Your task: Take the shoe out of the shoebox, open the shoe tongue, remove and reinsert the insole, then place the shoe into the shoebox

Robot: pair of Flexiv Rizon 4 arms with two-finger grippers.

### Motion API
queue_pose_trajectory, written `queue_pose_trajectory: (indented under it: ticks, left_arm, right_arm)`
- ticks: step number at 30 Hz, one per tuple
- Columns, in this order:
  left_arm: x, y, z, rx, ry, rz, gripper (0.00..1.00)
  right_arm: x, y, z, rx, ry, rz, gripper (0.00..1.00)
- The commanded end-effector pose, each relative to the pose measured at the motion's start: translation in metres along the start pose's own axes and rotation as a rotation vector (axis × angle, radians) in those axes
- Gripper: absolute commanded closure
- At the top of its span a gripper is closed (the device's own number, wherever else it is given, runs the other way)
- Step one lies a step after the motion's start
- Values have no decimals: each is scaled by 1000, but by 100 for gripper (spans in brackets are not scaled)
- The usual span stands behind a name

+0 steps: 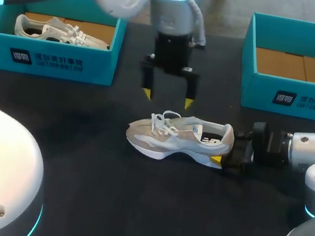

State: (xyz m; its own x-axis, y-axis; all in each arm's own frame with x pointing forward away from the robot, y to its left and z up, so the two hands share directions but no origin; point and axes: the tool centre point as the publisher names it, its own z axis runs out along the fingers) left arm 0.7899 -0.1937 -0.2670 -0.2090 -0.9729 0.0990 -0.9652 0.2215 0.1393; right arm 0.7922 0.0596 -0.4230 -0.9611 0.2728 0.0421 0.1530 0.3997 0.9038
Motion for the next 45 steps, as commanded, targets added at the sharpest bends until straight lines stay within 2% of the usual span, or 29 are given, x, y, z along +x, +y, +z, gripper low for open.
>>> queue_pose_trajectory:
  ticks: [1,8,10,14,22,31,33,34,40,45]
  left_arm:
    - [5,-2,2,-2,-16,-2,0]
    - [5,-2,2,-2,-16,-2,0]
    - [6,-6,7,-32,-25,-31,0]
    - [22,-9,12,-55,-69,-3,0]
    - [53,-12,29,-42,-193,57,0]
    - [72,-20,53,-30,-246,46,0]
    - [74,-20,56,-29,-256,41,0]
    - [77,-22,62,5,-281,17,0]
    - [81,-25,75,25,-317,-18,0]
    - [81,-26,78,11,-318,-33,0]
  right_arm:
    - [0,1,1,5,-1,1,100]
    - [0,1,1,5,-1,1,100]
    - [0,1,1,5,-1,1,100]
    - [0,1,1,5,-1,1,100]
    - [0,1,1,5,-1,1,100]
    - [0,1,1,5,-1,1,100]
    - [0,1,1,5,-1,1,100]
    - [0,1,1,5,-1,1,100]
    - [0,1,1,5,-1,1,100]
    - [0,1,1,5,-1,1,100]
